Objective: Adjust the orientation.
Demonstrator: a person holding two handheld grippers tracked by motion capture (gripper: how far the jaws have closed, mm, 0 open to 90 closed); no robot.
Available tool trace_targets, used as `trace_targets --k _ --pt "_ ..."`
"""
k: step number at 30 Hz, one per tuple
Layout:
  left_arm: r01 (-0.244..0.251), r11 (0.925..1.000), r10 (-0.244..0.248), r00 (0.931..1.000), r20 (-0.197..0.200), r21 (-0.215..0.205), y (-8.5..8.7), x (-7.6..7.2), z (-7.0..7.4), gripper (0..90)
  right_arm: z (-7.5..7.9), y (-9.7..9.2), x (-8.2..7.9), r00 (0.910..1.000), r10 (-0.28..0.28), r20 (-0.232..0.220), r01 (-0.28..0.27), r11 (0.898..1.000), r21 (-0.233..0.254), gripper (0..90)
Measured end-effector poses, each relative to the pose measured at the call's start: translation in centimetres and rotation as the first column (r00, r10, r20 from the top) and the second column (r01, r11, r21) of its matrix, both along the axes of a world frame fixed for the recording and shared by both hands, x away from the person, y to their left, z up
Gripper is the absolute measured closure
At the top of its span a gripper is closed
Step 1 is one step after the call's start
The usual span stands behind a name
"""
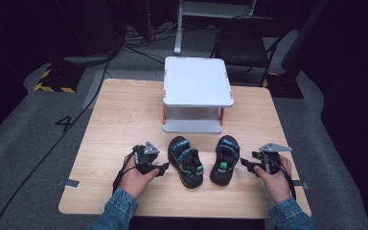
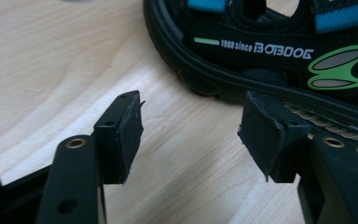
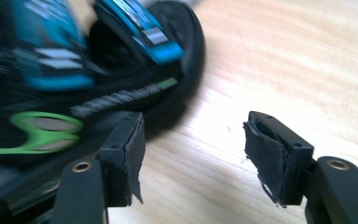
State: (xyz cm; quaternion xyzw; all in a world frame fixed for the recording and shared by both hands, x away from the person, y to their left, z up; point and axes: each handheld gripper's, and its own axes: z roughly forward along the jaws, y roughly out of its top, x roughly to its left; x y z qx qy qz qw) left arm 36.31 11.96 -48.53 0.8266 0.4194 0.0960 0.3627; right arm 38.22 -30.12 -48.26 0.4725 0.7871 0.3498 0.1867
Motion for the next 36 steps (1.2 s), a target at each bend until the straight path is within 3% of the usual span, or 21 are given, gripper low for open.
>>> trace_targets --k 3,5,11,16,22,26,31,36 --pt "-0.006 1.0000 0.006 1.0000 0.000 0.000 -0.3 0.1 -0.3 40.1 -0.6 0.1 0.6 0.9998 -0.018 0.007 0.019 0.999 -0.033 37.8" --pt "-0.009 0.9999 0.009 1.0000 0.003 -0.009 -0.6 0.3 -0.7 40.0 -1.0 0.4 0.9 0.9983 -0.058 0.008 0.058 0.998 -0.019 38.7" --pt "-0.001 0.9998 0.001 0.9995 0.031 -0.017 -1.2 0.8 -0.9 37.3 -1.0 1.3 0.5 0.9993 -0.034 -0.013 0.034 0.999 0.020 61.9" --pt "0.005 0.9997 -0.004 0.9991 0.043 -0.024 -1.3 1.0 -1.0 38.5 -1.0 2.1 0.2 0.9998 -0.010 -0.016 0.011 0.999 0.043 71.5" --pt "0.015 0.9997 -0.014 0.9958 0.090 -0.019 -1.9 1.4 -1.2 44.2 -1.1 3.5 -0.1 0.9994 0.017 -0.028 -0.014 0.996 0.091 71.7" --pt "0.021 0.9995 -0.019 0.9955 0.093 -0.024 -1.8 1.7 -1.4 44.2 -1.1 4.5 -0.6 0.9974 0.041 -0.059 -0.033 0.990 0.137 69.9" --pt "0.025 0.9994 -0.022 0.9944 0.103 -0.023 -1.8 1.8 -1.5 43.9 -0.8 5.8 -1.5 0.9935 0.088 -0.072 -0.077 0.986 0.150 67.6" --pt "0.015 0.9994 -0.012 0.9950 0.099 -0.031 -1.7 1.9 -1.6 39.3 -0.8 6.4 -1.7 0.9901 0.116 -0.079 -0.102 0.982 0.161 77.3"
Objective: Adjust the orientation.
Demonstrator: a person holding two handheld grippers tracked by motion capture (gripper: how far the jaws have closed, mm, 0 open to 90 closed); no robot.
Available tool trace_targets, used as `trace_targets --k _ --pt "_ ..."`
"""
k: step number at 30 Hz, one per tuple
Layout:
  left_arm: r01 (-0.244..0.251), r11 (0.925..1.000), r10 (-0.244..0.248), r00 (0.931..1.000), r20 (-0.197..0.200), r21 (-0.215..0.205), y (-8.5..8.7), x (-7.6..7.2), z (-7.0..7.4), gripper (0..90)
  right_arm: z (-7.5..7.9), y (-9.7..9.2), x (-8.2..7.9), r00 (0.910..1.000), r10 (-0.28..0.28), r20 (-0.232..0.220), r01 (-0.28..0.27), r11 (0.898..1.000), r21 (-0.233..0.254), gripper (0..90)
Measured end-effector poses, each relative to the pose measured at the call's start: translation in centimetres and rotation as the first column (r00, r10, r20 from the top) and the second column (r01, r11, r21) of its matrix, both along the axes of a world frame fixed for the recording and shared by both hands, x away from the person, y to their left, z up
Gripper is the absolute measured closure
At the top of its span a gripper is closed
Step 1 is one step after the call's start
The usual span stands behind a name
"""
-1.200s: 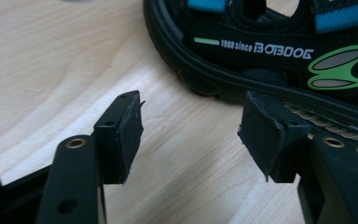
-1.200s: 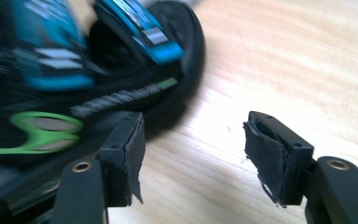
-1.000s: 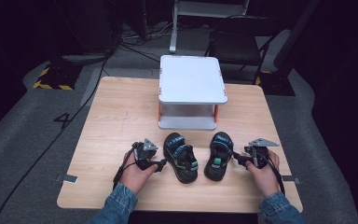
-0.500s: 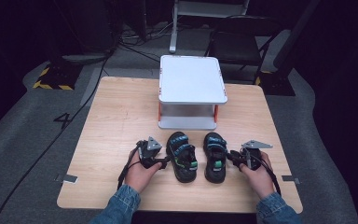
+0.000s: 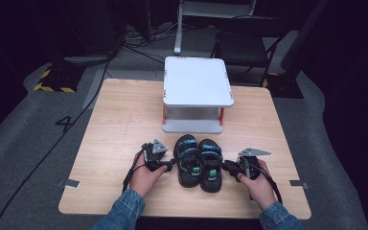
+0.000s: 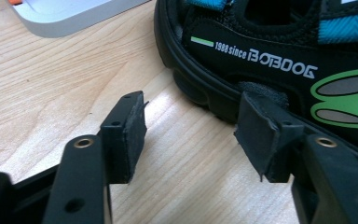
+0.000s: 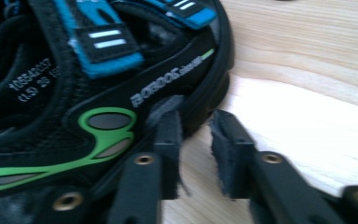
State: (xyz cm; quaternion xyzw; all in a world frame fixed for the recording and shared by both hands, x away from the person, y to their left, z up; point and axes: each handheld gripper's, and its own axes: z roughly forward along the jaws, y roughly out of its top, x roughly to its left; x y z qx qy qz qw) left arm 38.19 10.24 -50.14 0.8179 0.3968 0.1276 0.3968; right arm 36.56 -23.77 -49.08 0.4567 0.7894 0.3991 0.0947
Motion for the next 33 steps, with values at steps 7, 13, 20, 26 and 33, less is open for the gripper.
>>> trace_targets --k 7,13,20,26,33 --pt "-0.017 0.9998 0.017 0.9998 0.007 0.008 0.8 -0.3 0.5 34.3 0.2 -0.5 -0.3 0.9986 0.048 -0.024 -0.047 0.999 0.025 52.4" --pt "-0.049 0.9985 0.050 0.9985 0.021 -0.025 2.2 -0.6 1.2 33.6 0.2 -0.7 -2.8 0.9803 0.196 -0.027 -0.197 0.973 -0.116 29.2" --pt "-0.048 0.9986 0.049 0.9985 0.024 -0.024 2.2 -0.8 1.2 33.5 0.6 0.7 -5.2 0.9254 0.377 -0.037 -0.379 0.922 -0.076 17.1" --pt "-0.049 0.9987 0.050 0.9984 0.026 -0.015 2.3 -1.0 1.4 33.5 -0.6 2.5 -5.1 0.9384 0.344 0.028 -0.337 0.930 -0.145 17.5" --pt "-0.056 0.9984 0.056 0.9981 0.024 -0.005 2.6 -1.3 1.4 33.4 -0.2 2.9 -4.6 0.9421 0.335 0.003 -0.330 0.929 -0.166 18.2"
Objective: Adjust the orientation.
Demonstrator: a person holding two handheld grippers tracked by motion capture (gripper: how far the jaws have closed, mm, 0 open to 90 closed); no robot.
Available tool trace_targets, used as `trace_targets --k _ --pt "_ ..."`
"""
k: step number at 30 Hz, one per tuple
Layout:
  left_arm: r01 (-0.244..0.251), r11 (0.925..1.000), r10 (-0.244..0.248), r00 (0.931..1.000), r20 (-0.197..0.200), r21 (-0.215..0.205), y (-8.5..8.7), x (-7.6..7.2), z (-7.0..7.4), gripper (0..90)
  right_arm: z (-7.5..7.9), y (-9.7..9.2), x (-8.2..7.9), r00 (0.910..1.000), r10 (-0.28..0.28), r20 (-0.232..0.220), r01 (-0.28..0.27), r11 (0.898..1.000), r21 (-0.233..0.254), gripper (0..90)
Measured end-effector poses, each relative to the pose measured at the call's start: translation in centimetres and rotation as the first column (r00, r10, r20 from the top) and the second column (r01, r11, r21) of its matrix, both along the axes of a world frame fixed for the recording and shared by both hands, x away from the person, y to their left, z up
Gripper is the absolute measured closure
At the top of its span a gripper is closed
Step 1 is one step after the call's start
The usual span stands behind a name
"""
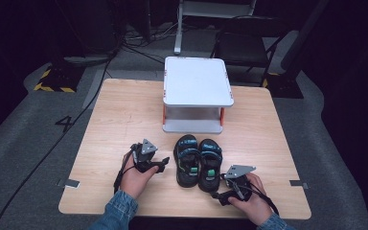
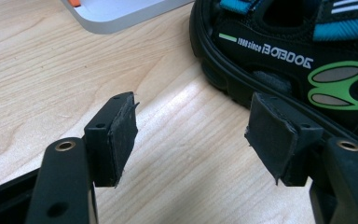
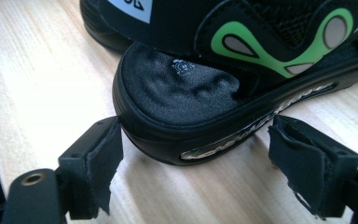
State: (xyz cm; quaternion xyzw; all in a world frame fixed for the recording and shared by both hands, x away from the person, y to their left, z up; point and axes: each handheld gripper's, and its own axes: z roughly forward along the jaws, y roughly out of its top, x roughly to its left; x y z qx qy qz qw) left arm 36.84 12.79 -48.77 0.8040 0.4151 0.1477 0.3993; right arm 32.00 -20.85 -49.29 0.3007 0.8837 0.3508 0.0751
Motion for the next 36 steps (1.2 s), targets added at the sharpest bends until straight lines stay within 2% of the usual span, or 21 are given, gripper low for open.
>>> trace_targets --k 9,12,13,16,17,20,23,25,29,32,34,36 --pt "-0.010 0.9999 0.010 0.9999 0.007 -0.010 0.6 -0.2 0.4 33.4 0.1 0.0 1.1 1.0000 -0.001 0.001 0.001 1.000 -0.008 18.3" --pt "-0.003 0.9998 0.003 0.9996 0.028 -0.017 1.0 -0.6 1.3 33.0 0.0 0.0 1.4 0.9993 -0.025 0.027 0.025 1.000 0.000 20.7" --pt "-0.003 0.9998 0.004 0.9994 0.035 -0.022 1.2 -0.8 1.6 32.8 0.0 0.0 1.4 0.9994 -0.023 0.027 0.023 1.000 -0.002 20.7" --pt "0.013 0.9997 -0.011 0.9974 0.071 -0.020 1.9 -1.4 2.2 31.3 0.0 0.1 1.0 0.9978 -0.011 0.066 0.012 1.000 -0.013 23.0" --pt "0.018 0.9996 -0.017 0.9970 0.076 -0.021 2.1 -1.7 2.3 30.7 0.1 -0.1 0.8 0.9984 -0.009 0.056 0.009 1.000 -0.005 23.3" --pt "0.041 0.9991 -0.039 0.9955 0.086 -0.016 3.0 -2.8 2.3 29.7 0.6 -0.8 0.2 0.9994 -0.028 0.023 0.026 0.997 0.075 23.6" --pt "0.050 0.9984 -0.047 0.9940 0.099 -0.028 4.0 -3.8 2.6 29.2 1.6 -1.4 -0.2 0.9961 -0.083 0.031 0.079 0.990 0.121 23.8" --pt "0.037 0.9983 -0.033 0.9951 0.093 -0.044 4.7 -4.6 2.9 29.2 2.0 -1.7 -0.3 0.9913 -0.126 0.039 0.119 0.982 0.150 24.3" --pt "0.027 0.9990 -0.023 0.9957 0.090 -0.037 5.6 -5.8 3.4 29.2 2.9 -1.8 -0.3 0.9833 -0.175 0.051 0.164 0.973 0.164 21.2" --pt "-0.008 0.9992 0.011 0.9970 0.076 -0.038 6.3 -6.2 3.1 29.3 3.6 -1.6 -0.2 0.9799 -0.191 0.059 0.176 0.965 0.192 19.0" --pt "-0.034 0.9988 0.036 0.9971 0.067 -0.035 6.9 -5.9 2.6 29.4 4.1 -1.4 0.0 0.9770 -0.203 0.067 0.187 0.963 0.193 18.6" --pt "-0.075 0.9967 0.076 0.9955 0.057 -0.031 7.6 -5.4 2.1 29.3 4.6 -1.0 0.2 0.9748 -0.216 0.055 0.202 0.960 0.195 18.0"
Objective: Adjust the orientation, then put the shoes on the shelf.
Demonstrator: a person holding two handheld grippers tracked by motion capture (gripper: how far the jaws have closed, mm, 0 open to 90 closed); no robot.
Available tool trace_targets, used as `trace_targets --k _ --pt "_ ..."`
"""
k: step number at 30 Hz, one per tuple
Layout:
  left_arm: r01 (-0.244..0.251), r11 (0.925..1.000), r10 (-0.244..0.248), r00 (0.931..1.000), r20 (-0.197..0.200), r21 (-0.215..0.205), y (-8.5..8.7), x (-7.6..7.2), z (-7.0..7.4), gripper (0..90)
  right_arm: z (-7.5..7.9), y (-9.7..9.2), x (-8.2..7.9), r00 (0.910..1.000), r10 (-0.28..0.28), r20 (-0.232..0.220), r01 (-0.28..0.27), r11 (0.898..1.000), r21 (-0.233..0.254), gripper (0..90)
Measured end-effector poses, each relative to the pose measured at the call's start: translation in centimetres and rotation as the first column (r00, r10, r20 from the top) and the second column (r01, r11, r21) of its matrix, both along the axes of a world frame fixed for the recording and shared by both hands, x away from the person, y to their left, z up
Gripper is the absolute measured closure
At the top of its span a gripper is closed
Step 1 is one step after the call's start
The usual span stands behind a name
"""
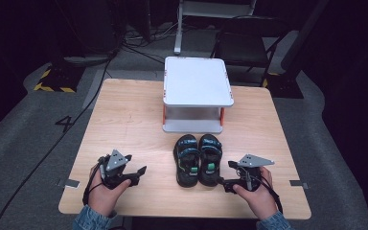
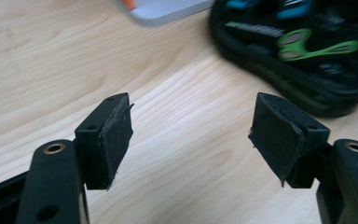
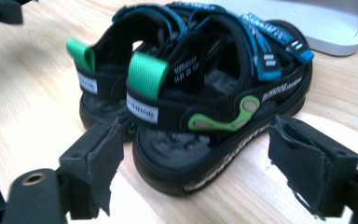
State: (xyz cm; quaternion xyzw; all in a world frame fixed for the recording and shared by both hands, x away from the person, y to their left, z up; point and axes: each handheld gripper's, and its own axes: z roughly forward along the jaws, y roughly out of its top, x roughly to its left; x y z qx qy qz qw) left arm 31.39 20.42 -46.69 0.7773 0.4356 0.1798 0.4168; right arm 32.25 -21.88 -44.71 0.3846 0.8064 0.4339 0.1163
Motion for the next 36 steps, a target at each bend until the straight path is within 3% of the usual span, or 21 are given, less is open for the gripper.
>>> trace_targets --k 3,5,9,13,15,19,21,26,30,34,36 --pt "-0.022 0.9998 0.022 0.9997 -0.005 0.004 0.4 0.2 -0.2 29.0 0.9 0.6 0.4 0.9996 -0.020 0.017 0.020 0.999 0.026 18.7" --pt "-0.006 1.0000 0.006 1.0000 -0.003 0.006 0.2 0.2 -0.3 28.9 1.5 1.1 0.6 0.9990 -0.013 0.044 0.011 1.000 0.025 20.3" --pt "0.023 0.9995 -0.023 0.9996 -0.016 0.020 -0.2 0.3 -0.6 28.8 2.2 2.4 1.0 0.9986 -0.006 0.053 0.004 1.000 0.027 25.1" --pt "0.045 0.9985 -0.044 0.9988 -0.021 0.032 -0.6 0.3 -0.7 28.8 2.7 3.5 1.4 0.9992 -0.014 0.037 0.012 0.999 0.042 28.8" --pt "0.048 0.9985 -0.047 0.9987 -0.021 0.029 -0.8 0.2 -0.7 28.8 2.9 4.2 1.5 0.9996 -0.009 0.025 0.009 1.000 0.026 33.2" --pt "0.066 0.9971 -0.066 0.9975 -0.025 0.038 -0.9 0.1 -0.8 28.8 2.9 5.5 1.8 0.9992 0.034 -0.021 -0.035 0.998 -0.051 42.6" --pt "0.067 0.9970 -0.066 0.9974 -0.027 0.038 -0.9 0.0 -0.8 28.7 2.8 6.2 1.9 0.9996 0.019 -0.019 -0.020 0.999 -0.036 42.0" --pt "0.066 0.9970 -0.065 0.9975 -0.027 0.039 -0.7 -0.2 -0.9 28.8 2.5 7.1 2.3 0.9996 -0.020 -0.018 0.018 0.997 -0.073 42.0" --pt "0.087 0.9954 -0.086 0.9959 -0.029 0.042 -0.6 -0.6 -1.0 28.8 2.5 7.5 2.5 0.9995 -0.008 -0.031 0.007 0.999 -0.051 43.6" --pt "0.096 0.9939 -0.095 0.9950 -0.031 0.053 -0.6 -0.8 -1.0 28.8 2.3 8.0 2.6 0.9984 -0.010 -0.056 0.011 1.000 0.011 42.8" --pt "0.095 0.9942 -0.093 0.9951 -0.034 0.051 -0.5 -1.0 -1.1 28.8 2.0 8.2 2.7 0.9976 -0.028 -0.063 0.028 1.000 -0.005 41.2"
